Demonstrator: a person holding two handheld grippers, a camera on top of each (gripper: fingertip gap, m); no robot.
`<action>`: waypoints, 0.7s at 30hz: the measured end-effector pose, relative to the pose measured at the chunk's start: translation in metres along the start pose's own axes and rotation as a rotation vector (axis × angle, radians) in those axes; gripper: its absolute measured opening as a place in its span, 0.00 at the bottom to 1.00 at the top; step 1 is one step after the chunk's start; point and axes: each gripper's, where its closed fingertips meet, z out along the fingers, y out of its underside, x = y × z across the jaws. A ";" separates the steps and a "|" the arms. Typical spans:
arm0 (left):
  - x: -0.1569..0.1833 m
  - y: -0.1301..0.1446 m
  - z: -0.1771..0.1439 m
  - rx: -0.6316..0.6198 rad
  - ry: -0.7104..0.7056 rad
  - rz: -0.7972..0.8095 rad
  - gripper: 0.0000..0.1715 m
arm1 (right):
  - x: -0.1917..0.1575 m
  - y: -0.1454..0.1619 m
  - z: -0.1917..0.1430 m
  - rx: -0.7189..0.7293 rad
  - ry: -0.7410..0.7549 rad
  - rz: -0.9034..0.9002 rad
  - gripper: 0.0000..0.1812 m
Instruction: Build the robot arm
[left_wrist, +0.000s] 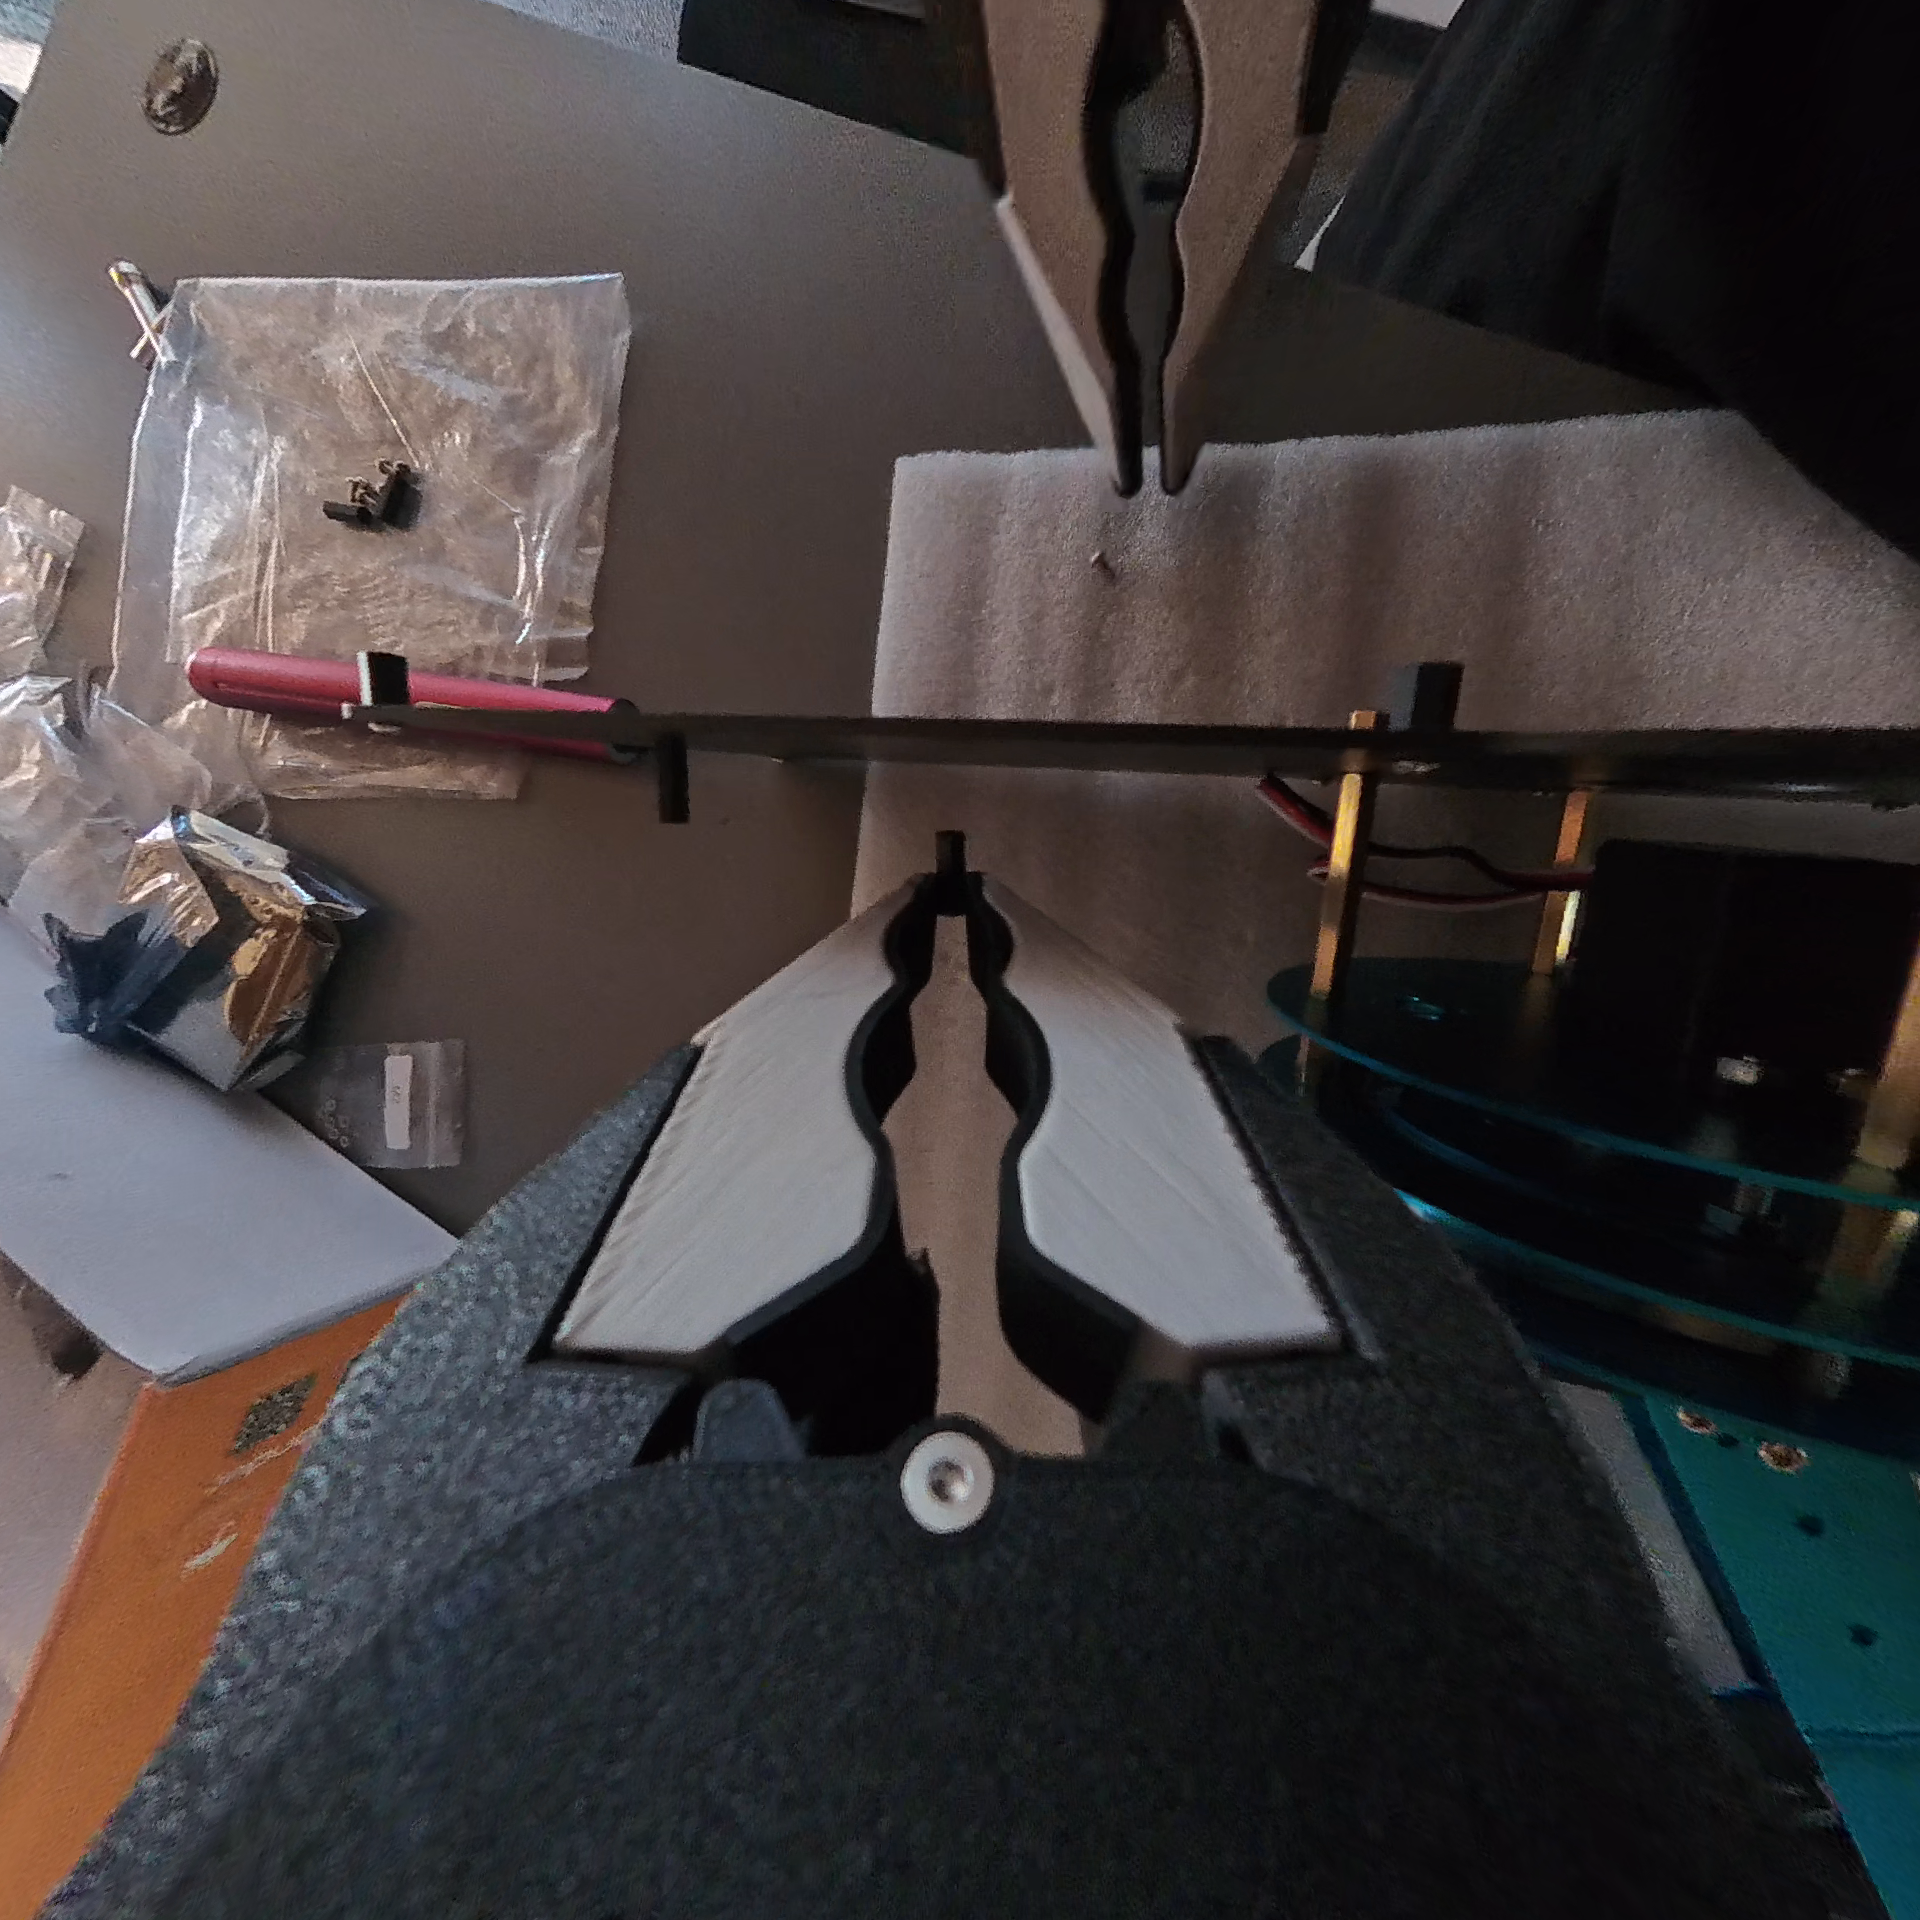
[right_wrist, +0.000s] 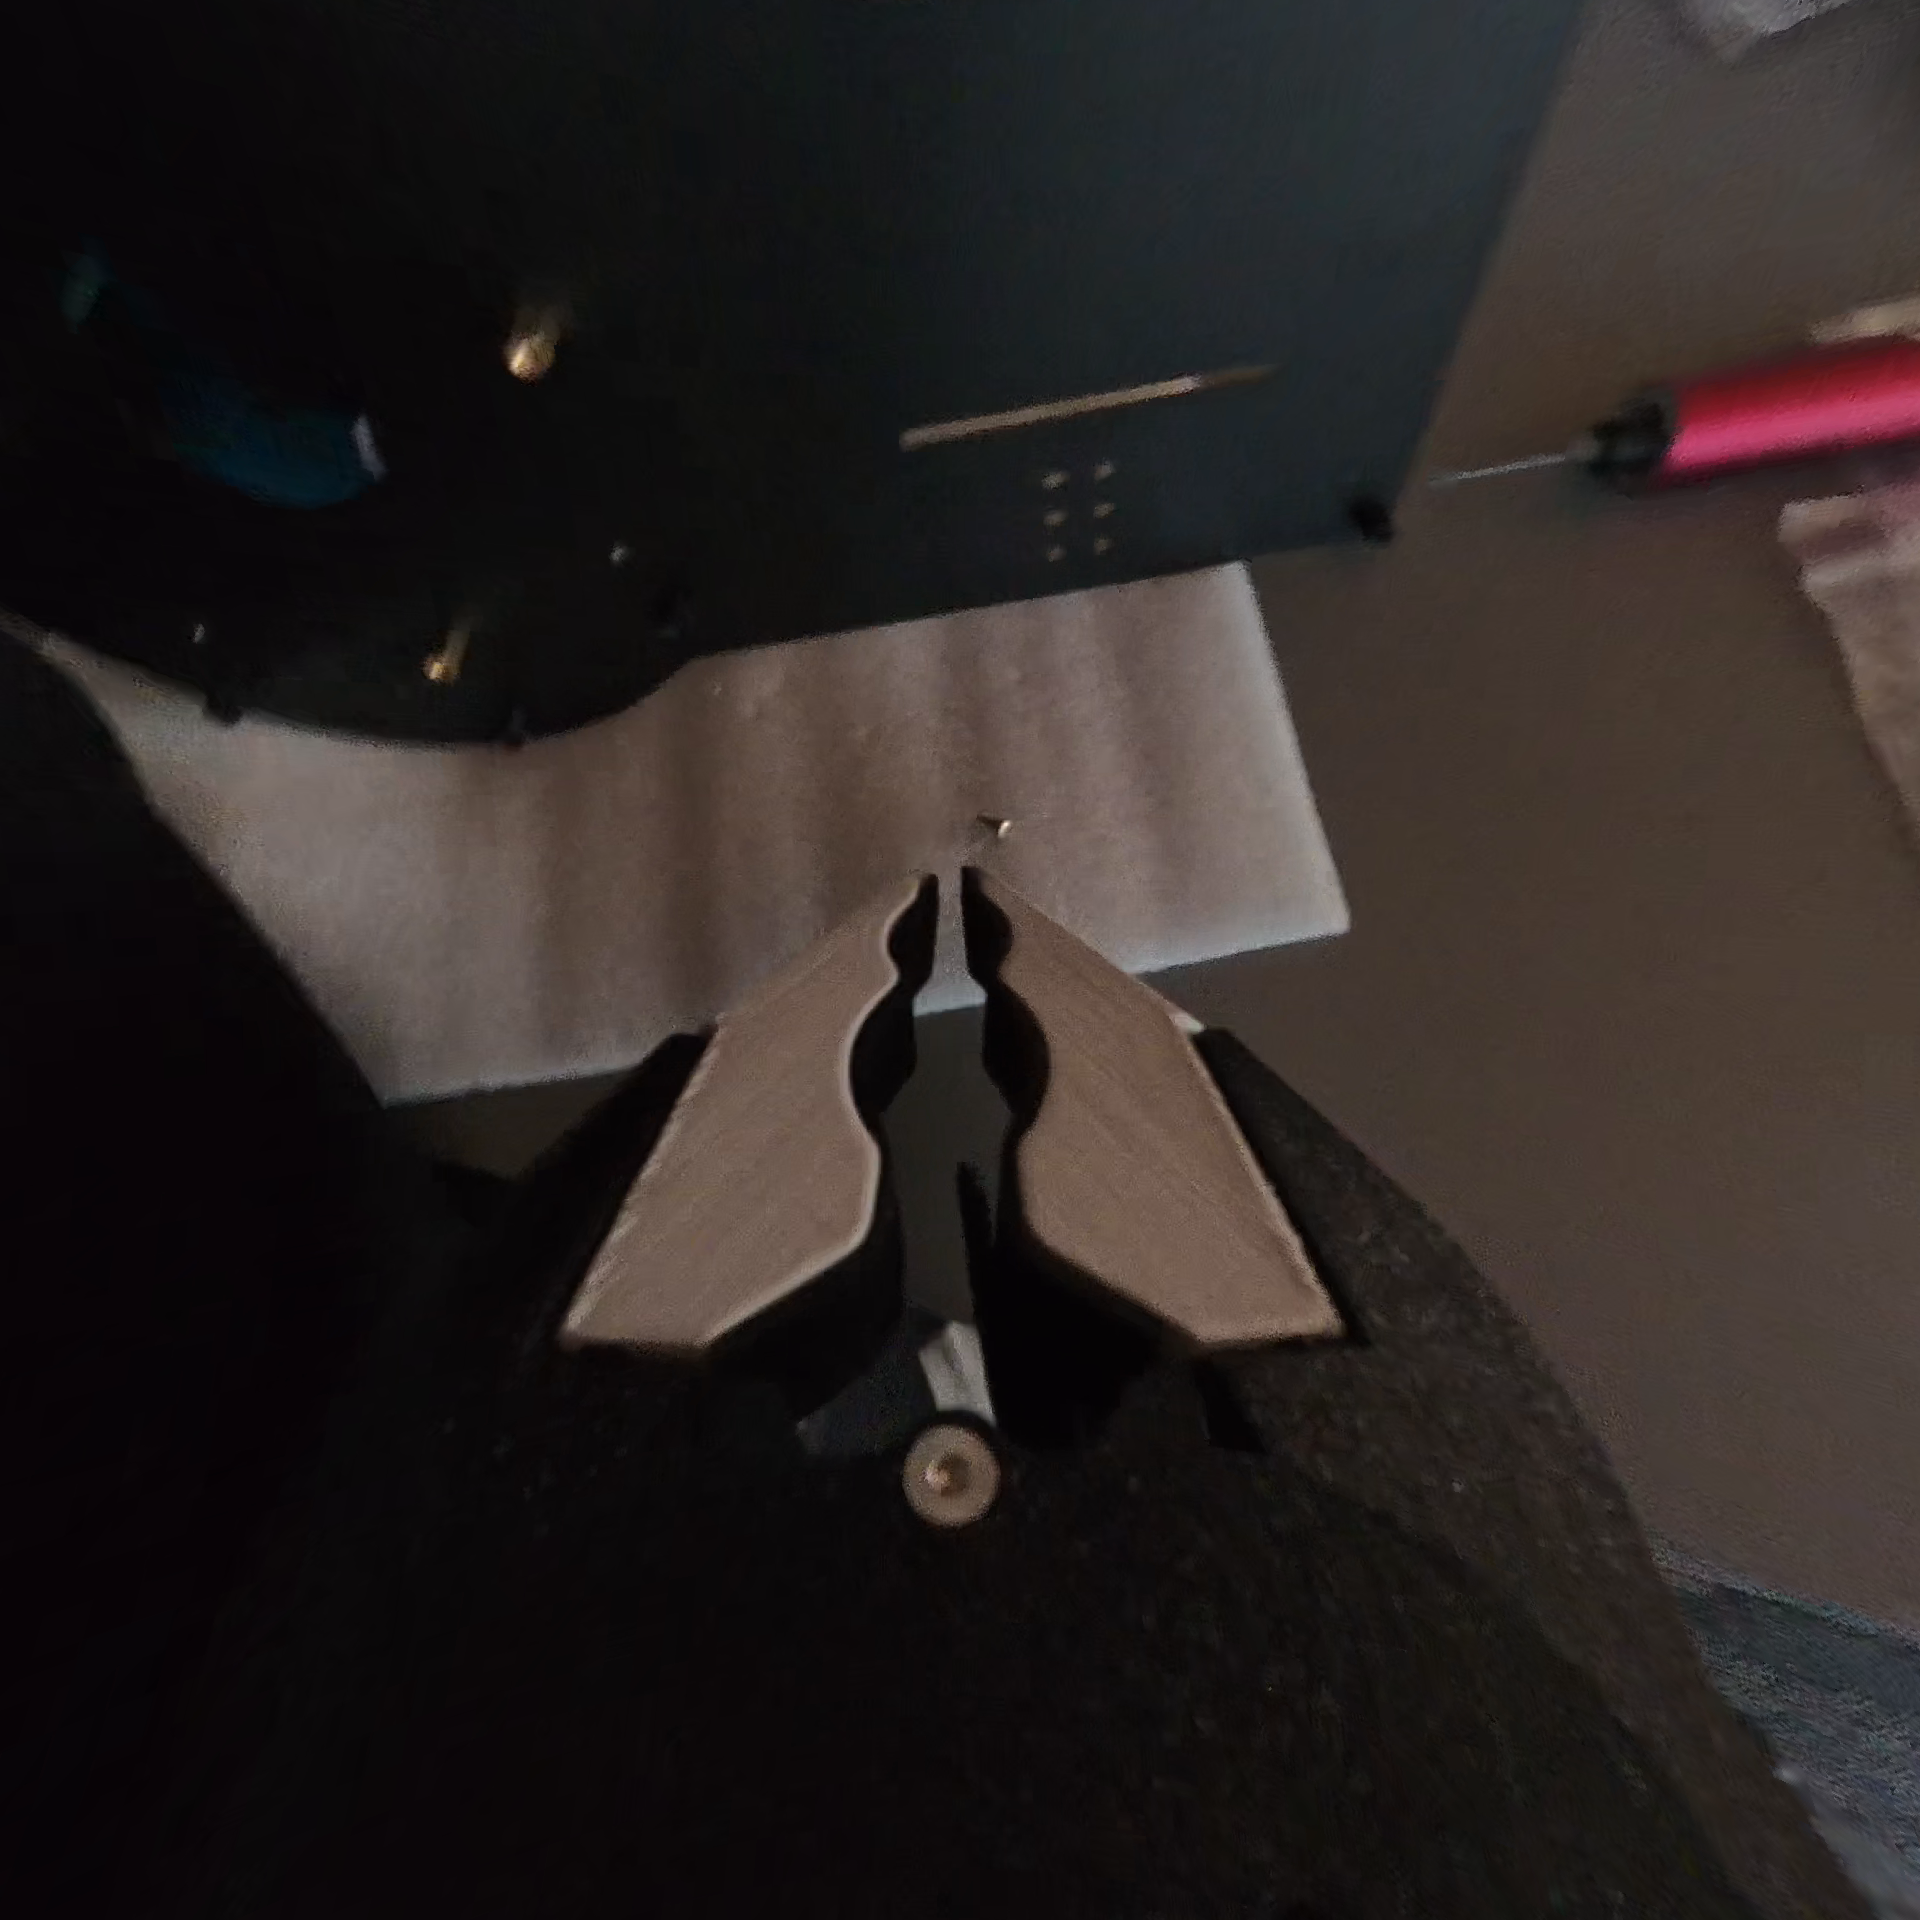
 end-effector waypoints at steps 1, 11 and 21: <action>0.000 0.000 0.001 0.003 0.002 0.001 0.03 | 0.001 -0.004 -0.001 0.050 0.042 0.030 0.02; 0.014 -0.003 0.005 -0.009 0.027 0.020 0.03 | 0.009 -0.009 0.004 0.025 -0.118 -0.206 0.06; 0.017 -0.001 -0.003 -0.033 0.008 0.001 0.03 | 0.006 -0.002 0.020 -0.057 -0.232 -0.506 0.06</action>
